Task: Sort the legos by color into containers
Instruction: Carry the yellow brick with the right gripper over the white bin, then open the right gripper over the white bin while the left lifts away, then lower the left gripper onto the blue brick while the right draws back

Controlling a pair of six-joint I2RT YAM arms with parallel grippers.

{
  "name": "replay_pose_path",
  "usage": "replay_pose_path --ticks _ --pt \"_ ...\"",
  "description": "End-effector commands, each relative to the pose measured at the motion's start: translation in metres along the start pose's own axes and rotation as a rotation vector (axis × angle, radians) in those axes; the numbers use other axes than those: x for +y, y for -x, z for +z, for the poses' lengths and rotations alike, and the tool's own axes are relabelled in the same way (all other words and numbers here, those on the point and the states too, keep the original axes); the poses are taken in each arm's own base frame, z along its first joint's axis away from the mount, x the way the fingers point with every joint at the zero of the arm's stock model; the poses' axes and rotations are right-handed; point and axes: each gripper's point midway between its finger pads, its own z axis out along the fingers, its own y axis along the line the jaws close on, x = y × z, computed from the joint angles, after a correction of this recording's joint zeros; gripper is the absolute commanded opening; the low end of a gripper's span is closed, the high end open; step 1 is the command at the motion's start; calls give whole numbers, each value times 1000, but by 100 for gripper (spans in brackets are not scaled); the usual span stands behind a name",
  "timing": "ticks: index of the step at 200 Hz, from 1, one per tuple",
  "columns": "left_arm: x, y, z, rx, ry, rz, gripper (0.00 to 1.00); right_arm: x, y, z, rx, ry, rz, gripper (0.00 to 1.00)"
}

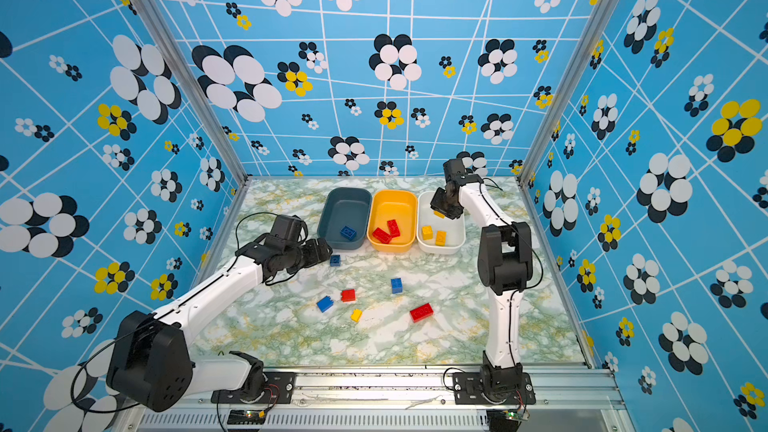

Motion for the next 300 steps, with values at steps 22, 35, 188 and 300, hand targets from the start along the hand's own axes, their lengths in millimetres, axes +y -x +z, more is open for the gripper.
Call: replay_pose_path --ticks 22,35,188,300 --pt "6 -6 -7 -6 19 -1 90 -6 -10 4 47 -30 -35 54" --pt "6 -6 -7 -6 21 4 90 -6 -9 0 43 -35 -36 57" --pt "21 -29 -17 26 42 21 90 12 -31 -44 29 14 -68 67" --pt "26 -43 27 73 139 155 87 17 -110 -119 12 153 -69 69"
